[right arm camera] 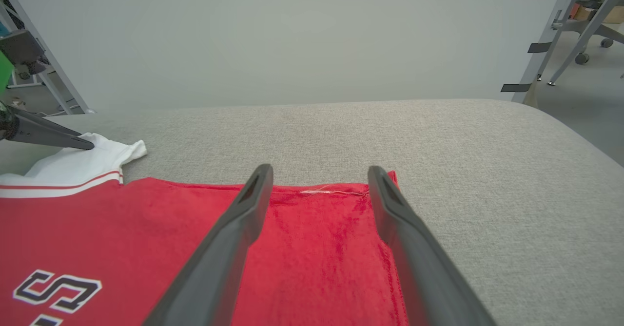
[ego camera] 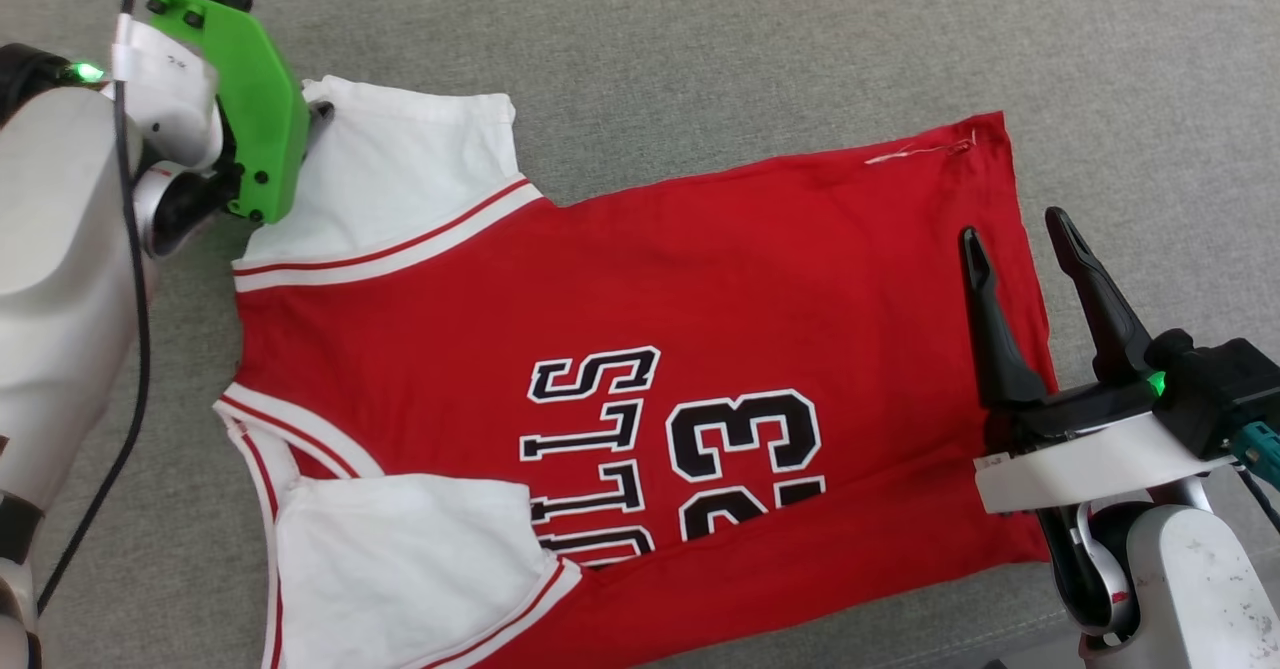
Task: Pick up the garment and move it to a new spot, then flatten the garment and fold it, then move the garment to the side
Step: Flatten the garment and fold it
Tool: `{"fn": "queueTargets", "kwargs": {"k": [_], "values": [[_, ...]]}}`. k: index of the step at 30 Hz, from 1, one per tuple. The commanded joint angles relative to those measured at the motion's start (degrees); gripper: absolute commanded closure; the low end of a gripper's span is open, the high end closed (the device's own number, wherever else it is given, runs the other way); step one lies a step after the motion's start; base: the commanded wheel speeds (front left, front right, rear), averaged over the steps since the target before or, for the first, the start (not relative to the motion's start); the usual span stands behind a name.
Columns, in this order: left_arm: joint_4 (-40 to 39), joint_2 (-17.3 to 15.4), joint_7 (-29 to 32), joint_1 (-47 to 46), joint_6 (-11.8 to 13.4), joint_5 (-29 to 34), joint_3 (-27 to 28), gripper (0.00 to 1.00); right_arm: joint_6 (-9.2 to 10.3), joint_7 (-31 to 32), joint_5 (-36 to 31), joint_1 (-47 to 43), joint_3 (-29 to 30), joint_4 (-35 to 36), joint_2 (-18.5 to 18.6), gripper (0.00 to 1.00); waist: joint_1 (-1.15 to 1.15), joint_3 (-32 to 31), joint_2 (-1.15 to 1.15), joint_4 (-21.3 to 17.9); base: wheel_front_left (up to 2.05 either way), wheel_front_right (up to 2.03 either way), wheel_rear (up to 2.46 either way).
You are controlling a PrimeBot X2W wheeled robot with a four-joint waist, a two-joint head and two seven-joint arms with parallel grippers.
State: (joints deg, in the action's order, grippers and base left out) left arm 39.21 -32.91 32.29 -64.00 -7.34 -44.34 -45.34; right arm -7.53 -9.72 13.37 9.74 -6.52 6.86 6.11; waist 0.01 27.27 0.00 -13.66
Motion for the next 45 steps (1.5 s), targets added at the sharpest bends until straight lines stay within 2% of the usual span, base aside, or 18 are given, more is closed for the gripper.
{"fn": "queueTargets", "kwargs": {"k": [1,8,9,12,17,23,28,35,40,45], "values": [[1.5,-0.6,-0.6,-1.3,-0.1,0.0,-0.5,0.0,0.04,-0.5,0.5,1.2,-0.2,-0.3,0.0,0.0,-0.01,1.4,0.0,-1.4,0.0,0.0,0.0],[4.8,0.5,1.2,-0.4,-0.1,-4.3,-3.6,0.0,0.04,-1.2,0.4,1.7,-0.2,-0.8,-0.2,0.0,-0.01,1.3,0.0,-1.2,0.0,0.0,0.0],[4.6,0.6,1.8,-0.2,-0.1,-5.4,-4.2,1.0,0.04,-1.2,0.4,1.8,-0.1,-0.9,-0.2,0.0,-0.01,1.2,0.0,-1.0,0.0,0.0,0.0],[3.9,0.6,1.2,0.1,-0.1,-7.4,-5.2,1.0,0.04,-1.0,0.2,1.9,0.2,-1.1,-0.2,0.0,-0.01,0.6,0.0,-0.4,0.0,0.0,0.0],[4.3,1.2,-4.6,0.0,-0.1,-9.0,-5.3,1.0,0.04,-0.1,0.0,1.9,0.7,-1.4,0.5,0.0,-0.01,-1.3,0.0,0.7,0.0,0.0,0.0],[3.6,1.7,-12.1,1.0,-0.1,-9.3,-5.8,1.0,0.04,3.7,0.5,1.7,0.1,-1.1,4.8,0.0,-0.01,-4.7,0.0,3.0,0.0,0.0,0.0],[0.6,1.1,-17.3,1.9,-0.1,-8.9,-5.8,1.0,0.04,13.1,2.2,2.8,-0.8,-1.9,10.9,0.0,-0.01,-6.6,0.0,5.3,0.0,0.0,0.0],[-9.7,-1.0,-19.0,3.2,0.5,-8.1,-6.1,1.0,0.04,29.0,6.7,8.4,-1.5,-3.9,19.7,0.0,-0.01,-5.4,0.0,8.5,0.0,0.0,0.0],[-20.5,-3.9,-18.2,5.1,3.8,-7.3,-6.1,1.0,0.04,39.1,9.3,14.1,-2.3,-8.2,23.9,0.0,-0.01,-3.8,0.0,10.8,0.0,0.0,0.0],[-30.4,-6.2,-16.9,7.3,7.1,-7.2,-6.1,1.0,0.04,43.8,10.8,18.9,-3.2,-13.6,25.7,0.0,-0.01,-2.3,0.0,12.8,0.0,0.0,0.0]]}}
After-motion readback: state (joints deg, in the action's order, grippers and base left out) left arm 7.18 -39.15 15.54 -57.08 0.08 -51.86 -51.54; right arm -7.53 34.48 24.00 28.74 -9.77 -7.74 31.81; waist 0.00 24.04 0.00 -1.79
